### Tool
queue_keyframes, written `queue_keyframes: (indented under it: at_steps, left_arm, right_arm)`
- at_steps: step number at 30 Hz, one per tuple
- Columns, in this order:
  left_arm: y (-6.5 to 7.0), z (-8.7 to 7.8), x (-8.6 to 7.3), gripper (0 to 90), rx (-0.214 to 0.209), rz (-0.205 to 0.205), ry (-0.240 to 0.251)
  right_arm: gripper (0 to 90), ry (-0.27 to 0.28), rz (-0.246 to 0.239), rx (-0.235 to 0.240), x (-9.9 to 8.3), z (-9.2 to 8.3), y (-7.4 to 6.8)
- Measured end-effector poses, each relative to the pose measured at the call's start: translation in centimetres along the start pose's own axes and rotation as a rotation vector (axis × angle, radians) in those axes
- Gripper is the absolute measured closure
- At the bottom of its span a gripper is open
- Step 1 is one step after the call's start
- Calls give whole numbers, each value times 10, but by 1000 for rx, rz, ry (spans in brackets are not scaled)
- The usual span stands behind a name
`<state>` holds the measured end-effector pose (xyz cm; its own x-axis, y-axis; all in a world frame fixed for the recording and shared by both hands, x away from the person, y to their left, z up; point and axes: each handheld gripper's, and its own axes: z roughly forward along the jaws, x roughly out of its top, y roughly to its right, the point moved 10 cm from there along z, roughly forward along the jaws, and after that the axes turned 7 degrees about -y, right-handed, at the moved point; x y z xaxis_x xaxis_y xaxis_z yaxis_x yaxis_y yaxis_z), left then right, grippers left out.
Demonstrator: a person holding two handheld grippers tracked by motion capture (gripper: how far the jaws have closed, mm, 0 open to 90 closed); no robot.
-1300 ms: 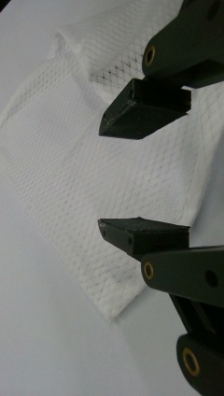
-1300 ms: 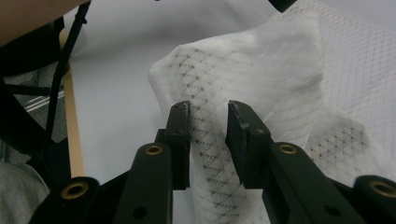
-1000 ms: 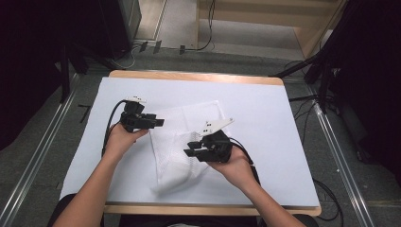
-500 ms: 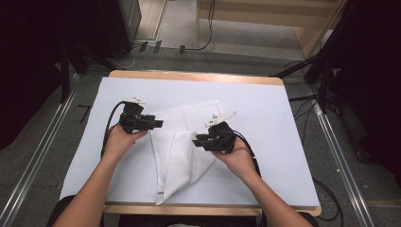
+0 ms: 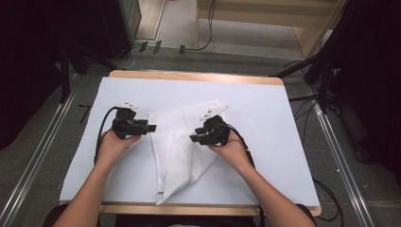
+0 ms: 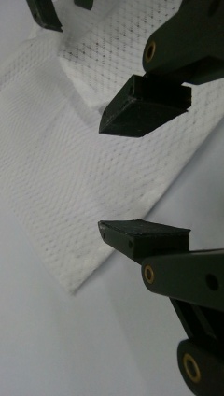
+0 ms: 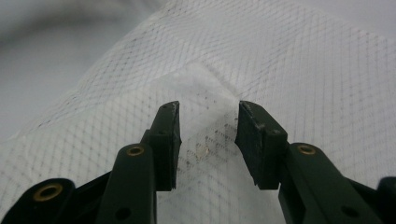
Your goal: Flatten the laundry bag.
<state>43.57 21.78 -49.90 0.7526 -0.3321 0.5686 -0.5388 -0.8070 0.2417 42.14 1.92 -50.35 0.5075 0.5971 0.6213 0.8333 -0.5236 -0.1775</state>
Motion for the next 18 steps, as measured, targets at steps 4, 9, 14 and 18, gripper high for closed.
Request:
queue_keyframes:
  at_steps: [4, 9, 14, 18]
  left_arm:
    - [0, -1, -7, 468, 9, -2, -4]
    - [2, 0, -13, 467, 7, -6, -4]
    - [5, 3, -19, 468, 9, 1, -12]
    - [8, 8, -21, 472, 3, 0, -7]
  right_arm:
    - [583, -27, 2, 3, 3, 9, 3]
    - [534, -24, 7, -7, 11, 16, 10]
    - [523, -43, 23, 1, 12, 27, 15]
    - [559, -91, 18, 3, 6, 39, 16]
